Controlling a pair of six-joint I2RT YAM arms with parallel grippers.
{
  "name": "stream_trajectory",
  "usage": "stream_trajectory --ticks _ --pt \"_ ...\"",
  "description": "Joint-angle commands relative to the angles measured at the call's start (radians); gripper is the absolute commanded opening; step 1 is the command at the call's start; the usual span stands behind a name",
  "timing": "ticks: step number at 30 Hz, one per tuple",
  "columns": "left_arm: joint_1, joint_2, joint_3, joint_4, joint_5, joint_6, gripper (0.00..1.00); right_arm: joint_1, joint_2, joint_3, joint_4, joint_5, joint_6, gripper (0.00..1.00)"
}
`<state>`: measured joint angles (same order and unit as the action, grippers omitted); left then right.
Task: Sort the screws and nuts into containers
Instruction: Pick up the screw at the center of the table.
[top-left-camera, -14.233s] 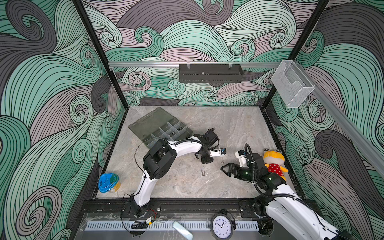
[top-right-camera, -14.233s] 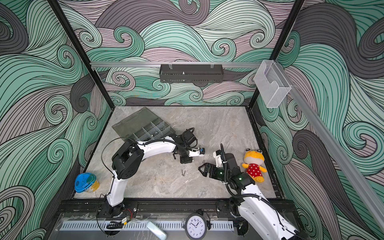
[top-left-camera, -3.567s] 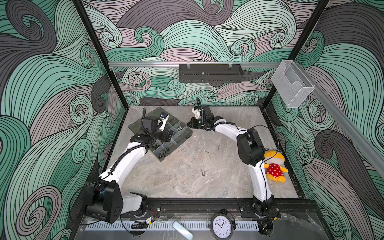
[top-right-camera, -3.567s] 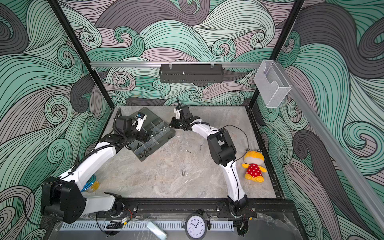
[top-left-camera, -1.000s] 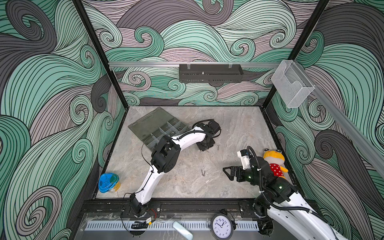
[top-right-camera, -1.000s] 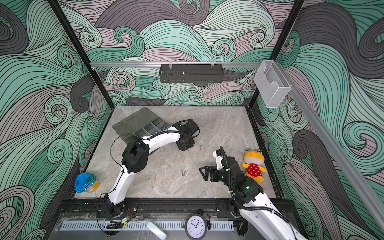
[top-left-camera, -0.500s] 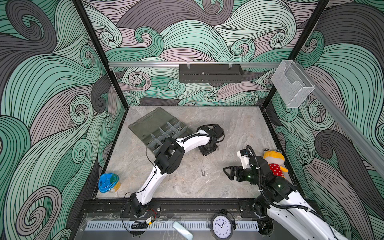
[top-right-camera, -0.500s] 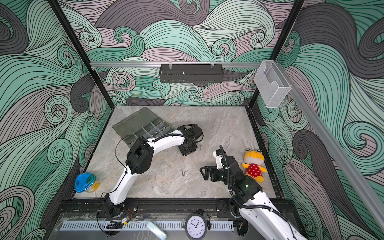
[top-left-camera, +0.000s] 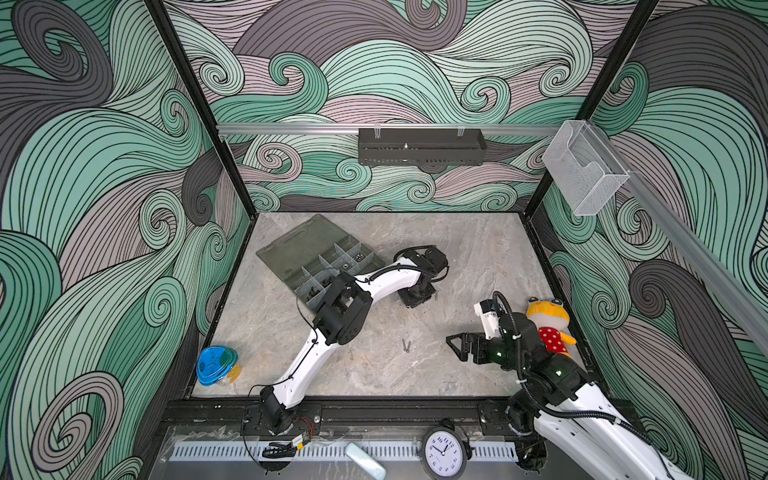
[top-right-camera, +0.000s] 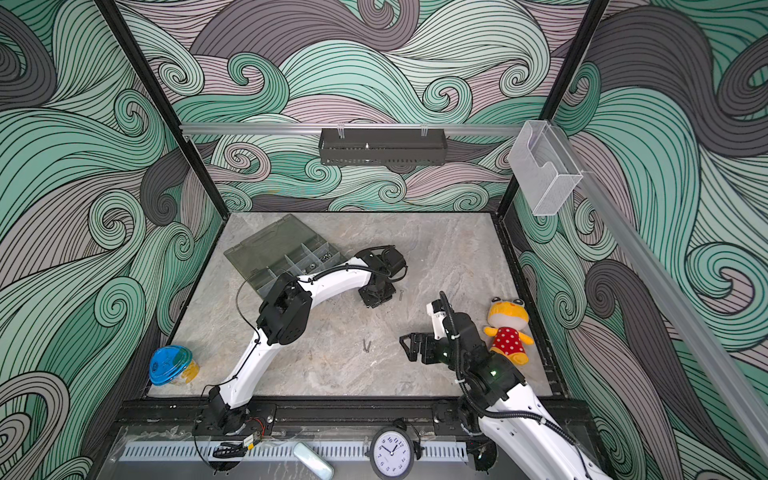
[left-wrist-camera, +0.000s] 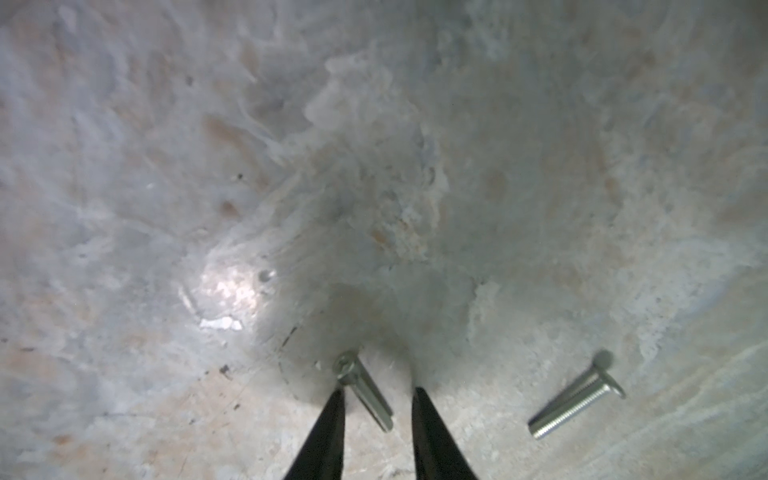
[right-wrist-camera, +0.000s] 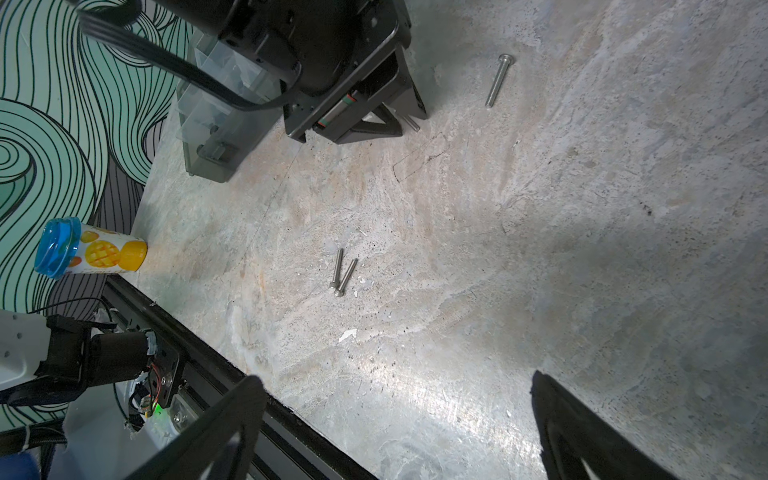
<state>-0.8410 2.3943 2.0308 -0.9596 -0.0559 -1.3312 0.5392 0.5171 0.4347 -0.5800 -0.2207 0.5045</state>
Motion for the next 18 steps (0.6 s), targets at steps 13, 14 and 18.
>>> stream_trajectory --ticks 13,14,18 --pt "0.040 -0.067 -0.020 -0.019 -0.121 0.381 0.00 -0.012 0.047 0.016 0.067 -0.023 -0.020 1.00" --pt "0.041 -0.091 -0.037 -0.008 -0.149 0.439 0.00 -0.012 0.076 0.026 0.087 -0.039 -0.024 1.00" --pt "0.053 -0.229 -0.174 0.087 -0.227 0.617 0.00 -0.010 0.223 0.089 0.194 -0.115 -0.031 0.99"
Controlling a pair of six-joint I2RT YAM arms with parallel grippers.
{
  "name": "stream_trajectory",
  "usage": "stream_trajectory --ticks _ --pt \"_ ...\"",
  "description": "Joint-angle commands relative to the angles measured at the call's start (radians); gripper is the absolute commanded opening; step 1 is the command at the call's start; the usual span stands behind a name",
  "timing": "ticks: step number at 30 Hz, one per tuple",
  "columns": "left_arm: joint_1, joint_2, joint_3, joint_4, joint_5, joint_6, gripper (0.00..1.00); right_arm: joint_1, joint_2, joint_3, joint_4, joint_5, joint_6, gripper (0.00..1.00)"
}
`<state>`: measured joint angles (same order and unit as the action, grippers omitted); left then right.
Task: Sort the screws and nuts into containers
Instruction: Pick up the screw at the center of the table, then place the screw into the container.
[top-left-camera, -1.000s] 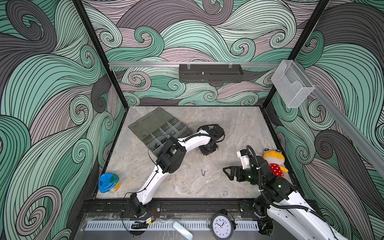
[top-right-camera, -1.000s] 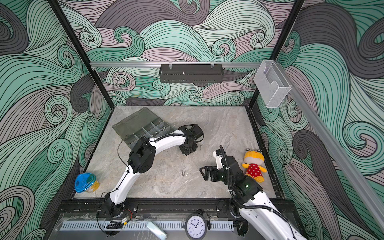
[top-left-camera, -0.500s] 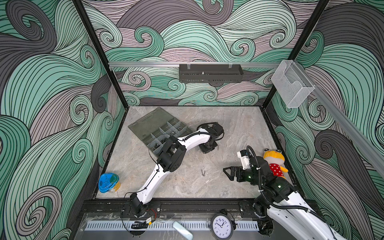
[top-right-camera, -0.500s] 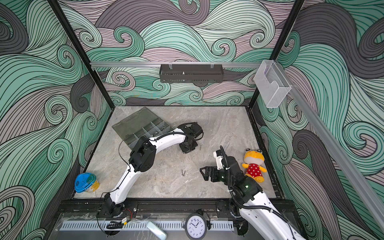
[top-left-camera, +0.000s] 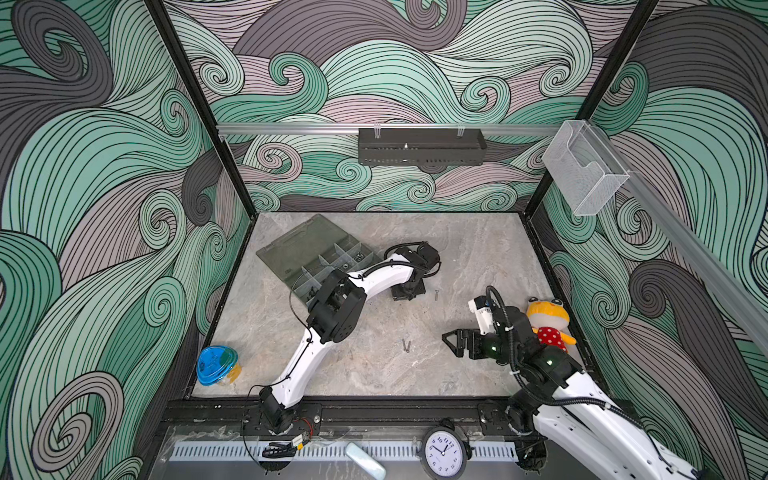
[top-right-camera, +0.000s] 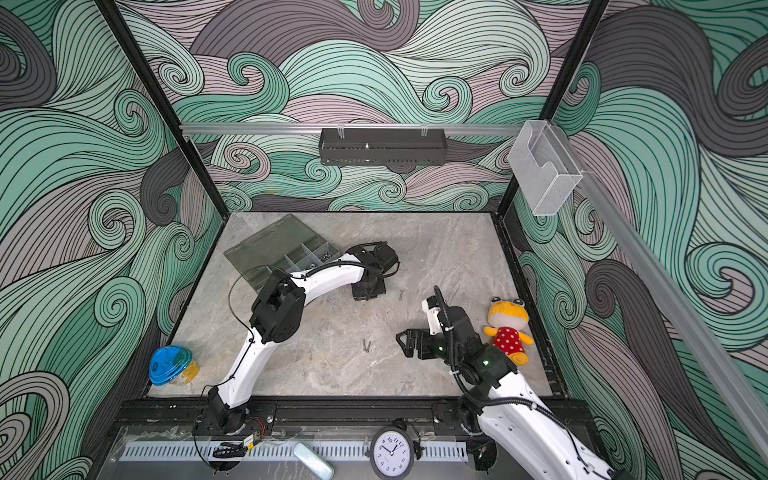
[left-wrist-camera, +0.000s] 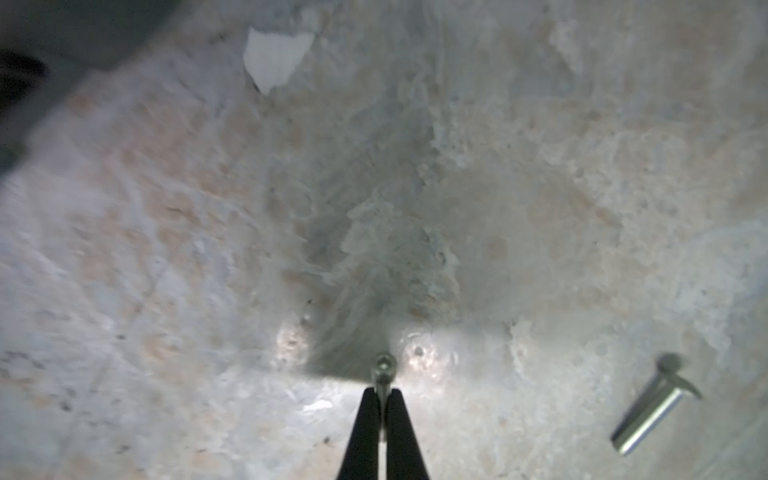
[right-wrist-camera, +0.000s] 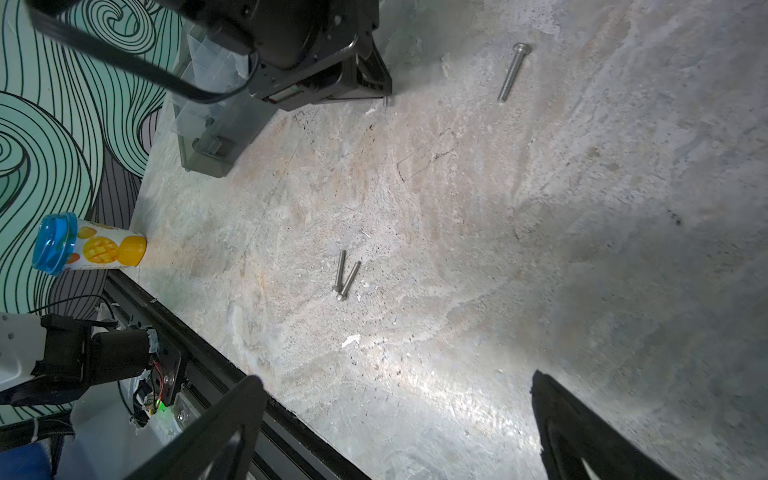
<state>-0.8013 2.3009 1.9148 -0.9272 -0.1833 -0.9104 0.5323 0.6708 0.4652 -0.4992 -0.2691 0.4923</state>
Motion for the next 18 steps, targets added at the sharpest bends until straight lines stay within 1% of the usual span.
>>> stream_trajectory --ticks 1,4,8,12,16,18 --pt "0.019 -0.171 -0.097 0.083 -0.099 0.221 0.00 -0.002 0.104 0.075 0.132 -0.082 -0.017 1.00" --pt "0.058 -0.301 -0.225 0.156 -0.095 0.271 0.00 0.022 0.220 0.142 0.212 -0.119 -0.013 1.00" --pt "0.144 -0.477 -0.382 0.207 -0.120 0.308 0.00 0.104 0.361 0.252 0.252 -0.111 -0.026 1.00" --pt "0.272 -0.604 -0.498 0.195 -0.146 0.332 0.00 0.179 0.469 0.315 0.308 -0.112 -0.017 1.00" --pt "0.422 -0.707 -0.623 0.234 -0.129 0.344 0.00 0.240 0.530 0.337 0.370 -0.114 0.017 1.00" --pt "0.494 -0.739 -0.674 0.255 -0.147 0.354 0.00 0.271 0.551 0.344 0.381 -0.107 0.023 1.00"
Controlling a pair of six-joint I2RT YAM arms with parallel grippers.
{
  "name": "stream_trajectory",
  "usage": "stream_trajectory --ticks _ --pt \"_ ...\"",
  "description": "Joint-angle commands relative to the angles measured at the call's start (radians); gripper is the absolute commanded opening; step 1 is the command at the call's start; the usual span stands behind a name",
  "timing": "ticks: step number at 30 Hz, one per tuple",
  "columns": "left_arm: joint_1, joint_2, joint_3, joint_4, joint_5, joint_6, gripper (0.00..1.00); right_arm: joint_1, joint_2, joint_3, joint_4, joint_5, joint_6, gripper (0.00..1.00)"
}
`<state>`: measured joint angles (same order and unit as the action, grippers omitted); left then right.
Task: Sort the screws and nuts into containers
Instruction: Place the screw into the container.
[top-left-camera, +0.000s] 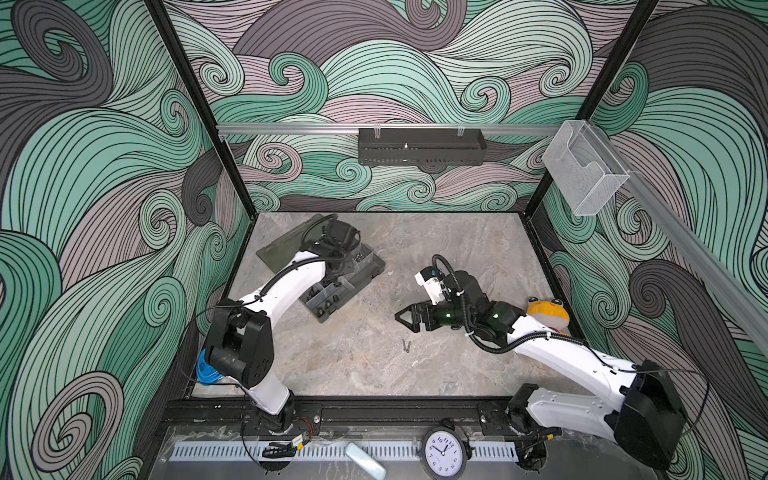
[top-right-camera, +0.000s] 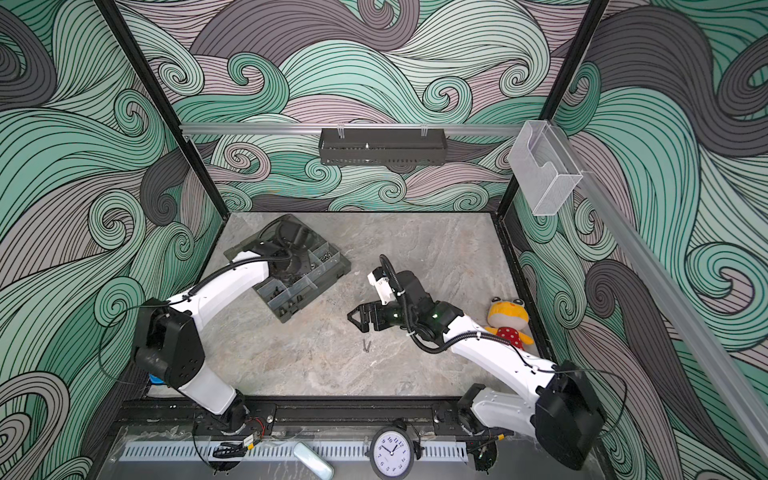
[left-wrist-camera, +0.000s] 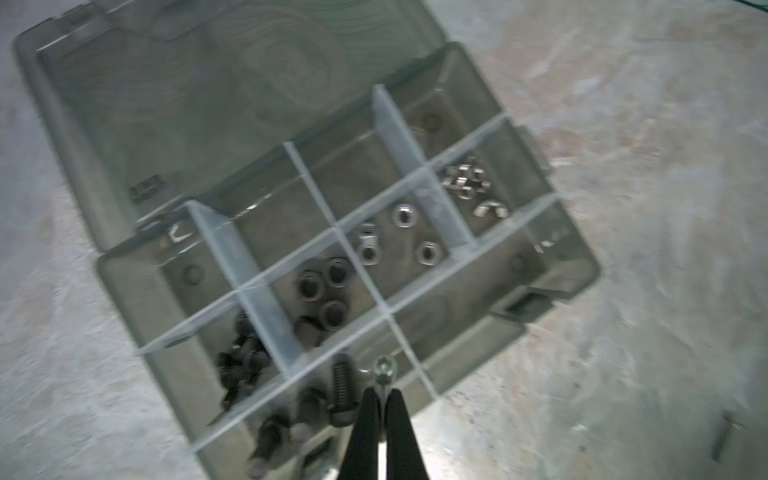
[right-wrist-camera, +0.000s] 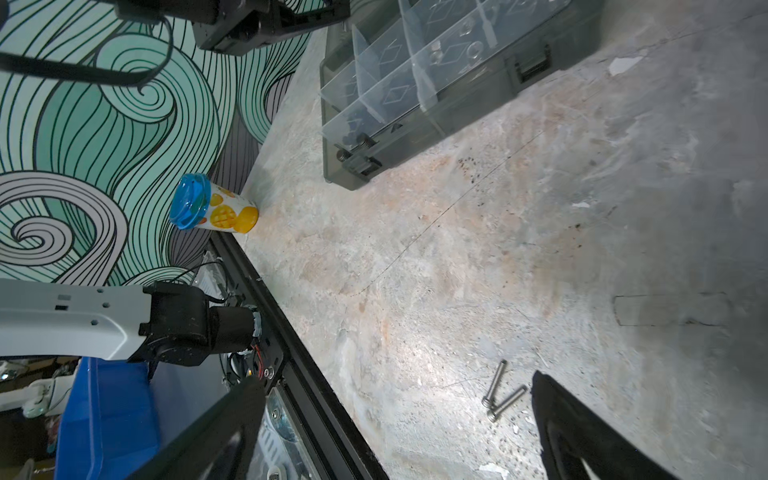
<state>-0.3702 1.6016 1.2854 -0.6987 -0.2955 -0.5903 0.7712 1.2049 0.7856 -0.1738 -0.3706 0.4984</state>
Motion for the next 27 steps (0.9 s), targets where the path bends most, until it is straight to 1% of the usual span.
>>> stream_trajectory --ticks 1,3,6,9,11,16,19,27 --pt "0.093 -0.047 -0.062 0.031 -0.043 0.038 0.01 0.042 0.024 0.024 0.054 -0.002 0.017 1.00" --pt "0.156 -0.046 -0.084 0.036 -0.041 0.047 0.01 0.053 0.033 0.018 0.053 0.003 0.019 1.00" --pt "0.228 -0.009 -0.082 0.016 -0.020 0.051 0.01 0.054 0.029 0.003 0.046 0.011 0.019 1.00" --pt "0.283 0.057 -0.051 -0.017 0.044 0.047 0.01 0.053 0.012 0.000 0.018 0.029 0.005 1.00" --pt "0.303 0.097 -0.033 -0.026 0.062 0.040 0.02 0.054 0.000 -0.001 -0.001 0.043 -0.004 1.00" --pt "0.315 0.131 -0.023 -0.011 0.075 0.048 0.04 0.053 -0.018 -0.012 -0.018 0.064 -0.007 1.00" --pt "0.315 0.139 -0.025 -0.006 0.063 0.058 0.08 0.053 -0.024 -0.028 -0.007 0.064 0.007 1.00" --pt "0.315 0.106 -0.043 0.012 0.034 0.071 0.16 0.053 -0.037 -0.049 -0.007 0.067 0.015 1.00"
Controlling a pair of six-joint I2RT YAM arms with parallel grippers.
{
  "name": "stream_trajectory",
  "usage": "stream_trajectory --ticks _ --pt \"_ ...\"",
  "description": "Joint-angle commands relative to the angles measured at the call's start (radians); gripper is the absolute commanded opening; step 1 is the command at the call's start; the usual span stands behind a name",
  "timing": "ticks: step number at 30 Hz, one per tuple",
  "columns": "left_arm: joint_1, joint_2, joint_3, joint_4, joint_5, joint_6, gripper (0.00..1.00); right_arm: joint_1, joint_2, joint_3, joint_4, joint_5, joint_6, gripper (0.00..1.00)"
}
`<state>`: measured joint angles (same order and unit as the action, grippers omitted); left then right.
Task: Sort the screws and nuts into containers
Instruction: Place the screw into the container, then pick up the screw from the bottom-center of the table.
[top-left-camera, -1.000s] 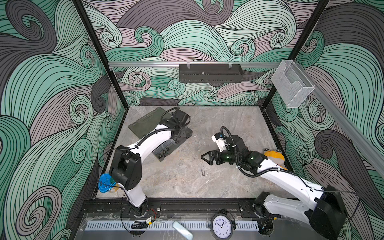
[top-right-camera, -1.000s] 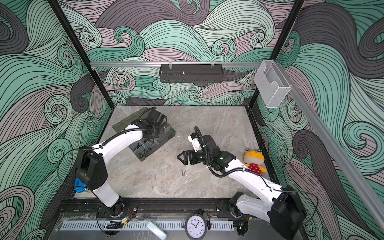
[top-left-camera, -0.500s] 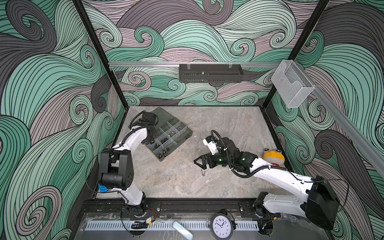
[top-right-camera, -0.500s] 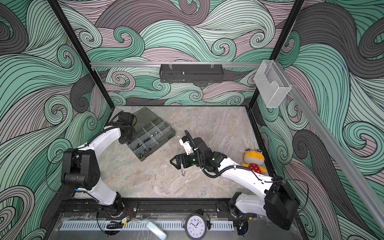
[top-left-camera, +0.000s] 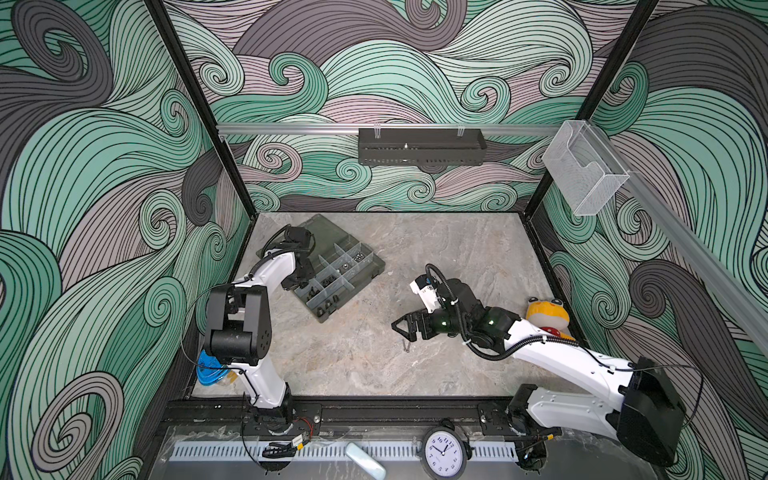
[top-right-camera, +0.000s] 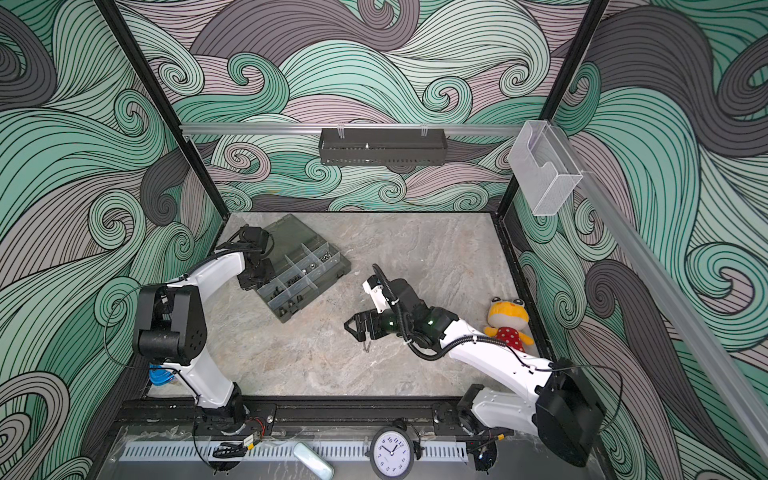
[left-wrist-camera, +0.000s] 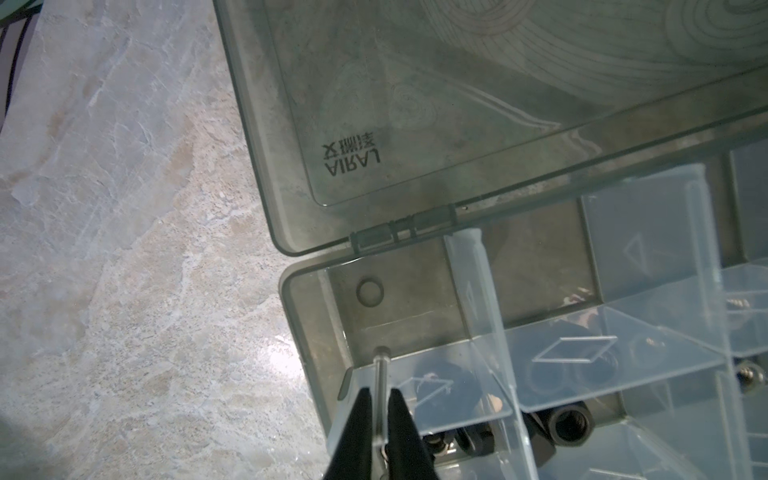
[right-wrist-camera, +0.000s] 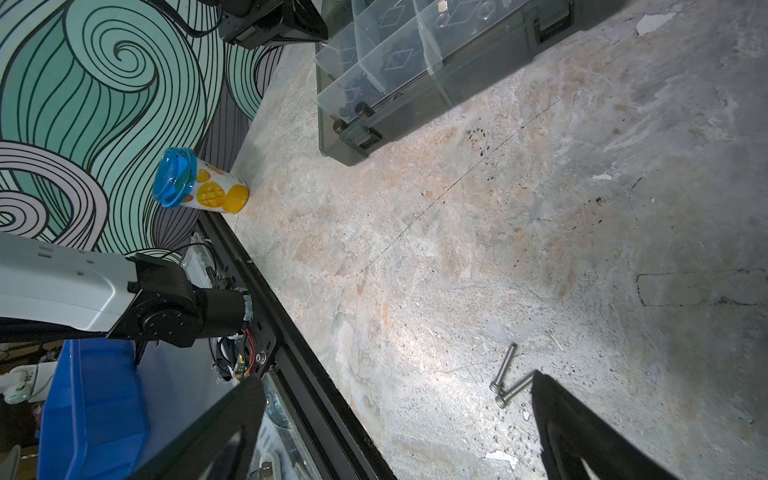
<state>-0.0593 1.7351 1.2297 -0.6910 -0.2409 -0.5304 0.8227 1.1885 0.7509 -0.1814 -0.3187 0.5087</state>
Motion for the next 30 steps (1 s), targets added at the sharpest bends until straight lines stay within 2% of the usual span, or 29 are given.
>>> stream_trajectory --ticks 1,4,7,9,13,15,19,23,25,30 --pt "0.003 -0.031 0.009 0.008 -0.023 0.013 0.17 0.001 -0.024 -0.017 0.000 0.018 0.005 0.99" --pt "0.003 -0.049 0.004 0.018 -0.018 0.020 0.18 0.001 -0.033 -0.022 -0.006 0.021 0.005 1.00" --pt "-0.020 -0.097 -0.019 0.052 0.048 0.077 0.18 0.001 -0.044 -0.029 -0.018 0.029 0.005 1.00" --pt "-0.076 -0.151 -0.041 0.076 0.086 0.141 0.18 0.000 -0.056 -0.044 -0.027 0.043 0.012 1.00" --pt "-0.200 -0.241 -0.083 0.082 0.302 0.302 0.20 -0.018 -0.091 -0.106 -0.049 0.065 0.049 1.00" --pt "-0.286 -0.264 -0.103 0.074 0.362 0.312 0.20 -0.038 -0.122 -0.151 -0.058 0.066 0.074 1.00" --pt "-0.453 -0.228 -0.104 0.002 0.348 0.235 0.20 -0.080 -0.196 -0.216 -0.122 0.078 0.108 1.00" --pt "-0.598 -0.120 -0.036 -0.126 0.439 0.080 0.22 -0.114 -0.271 -0.280 -0.173 0.097 0.110 1.00" --pt "-0.676 -0.075 -0.008 -0.140 0.443 -0.008 0.24 -0.120 -0.299 -0.297 -0.208 0.093 0.097 0.99" --pt "-0.778 -0.025 -0.036 0.038 0.443 -0.239 0.25 -0.122 -0.343 -0.297 -0.266 0.071 0.038 0.99"
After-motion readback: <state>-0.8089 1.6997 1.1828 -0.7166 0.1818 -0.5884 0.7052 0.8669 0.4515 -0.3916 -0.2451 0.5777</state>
